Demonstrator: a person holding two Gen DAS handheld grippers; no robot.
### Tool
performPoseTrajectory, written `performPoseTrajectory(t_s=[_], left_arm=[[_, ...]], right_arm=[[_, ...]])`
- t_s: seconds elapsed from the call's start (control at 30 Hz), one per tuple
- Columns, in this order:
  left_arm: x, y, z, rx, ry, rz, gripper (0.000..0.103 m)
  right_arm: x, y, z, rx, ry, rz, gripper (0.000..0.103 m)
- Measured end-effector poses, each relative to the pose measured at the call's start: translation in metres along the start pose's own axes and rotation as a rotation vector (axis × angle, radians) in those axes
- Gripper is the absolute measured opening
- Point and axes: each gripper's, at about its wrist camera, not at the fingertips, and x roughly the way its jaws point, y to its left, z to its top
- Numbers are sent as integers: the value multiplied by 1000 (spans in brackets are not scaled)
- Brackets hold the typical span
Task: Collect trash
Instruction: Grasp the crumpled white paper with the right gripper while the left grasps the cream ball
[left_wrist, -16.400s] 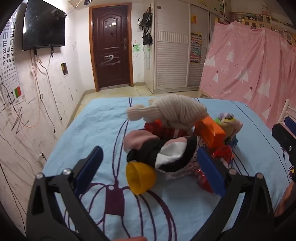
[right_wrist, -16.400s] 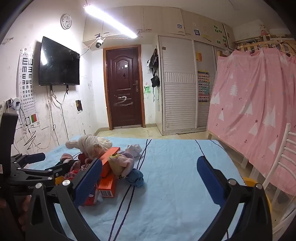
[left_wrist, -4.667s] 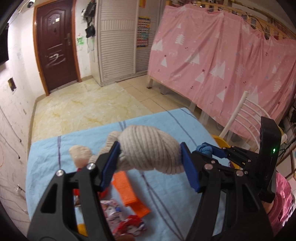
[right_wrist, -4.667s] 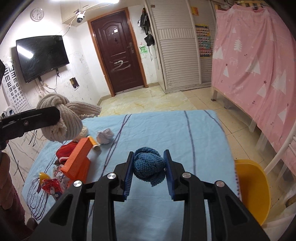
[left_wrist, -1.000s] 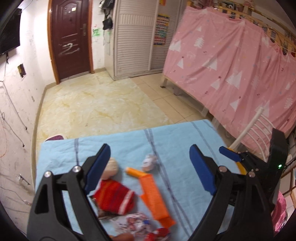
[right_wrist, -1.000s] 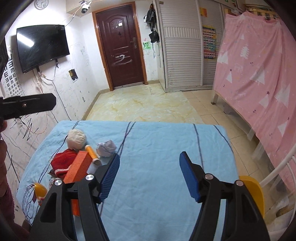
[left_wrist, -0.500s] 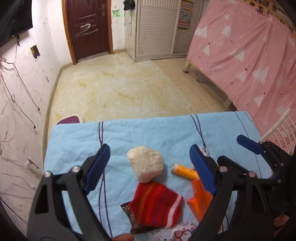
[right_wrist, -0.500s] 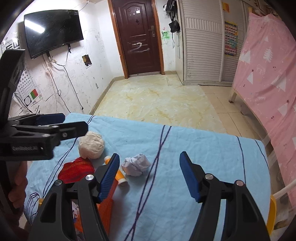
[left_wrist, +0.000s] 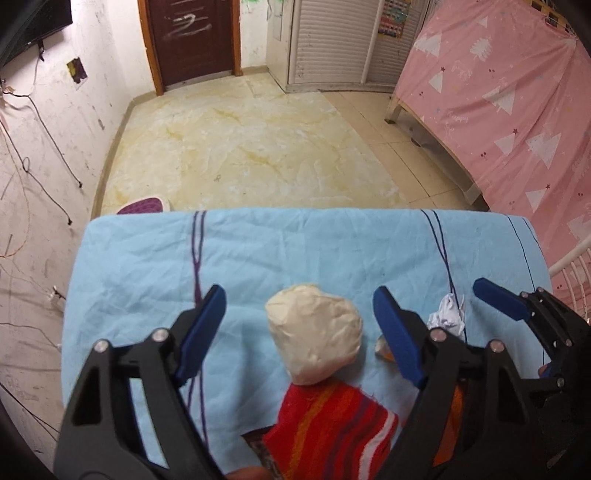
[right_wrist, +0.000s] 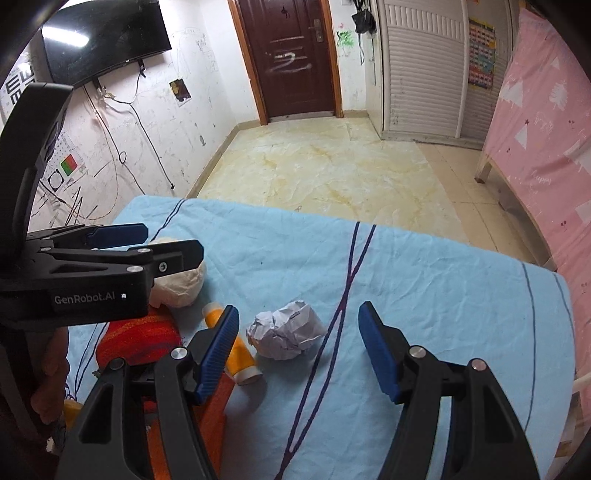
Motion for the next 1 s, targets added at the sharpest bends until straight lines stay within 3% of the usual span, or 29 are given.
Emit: performPoseTrajectory(t_s=[0.07, 0.23, 0.3, 0.33, 0.5, 0.73, 1.0], left_arm=[[5, 0, -1, -4, 16, -16, 72], [21, -3, -6, -14, 72, -70, 62], [20, -7, -8, 8, 56, -53, 51], [20, -8, -8, 13, 52, -51, 50], [17, -12, -11, 8, 39, -54, 49], [-21, -19, -8, 8, -29, -61, 49], [-60, -55, -5, 64, -97, -60, 50]], right_arm=[[4, 2, 1, -3, 9, 4, 61], [11, 4, -1, -12, 24, 5, 37], [12, 4, -2, -12, 23, 6, 34], [12, 5, -2, -11, 20, 9, 32], [1, 0, -3, 14, -27, 0, 31], [-22, -8, -5, 39, -97, 12, 31], [-63, -30, -12, 66, -185, 11, 31]])
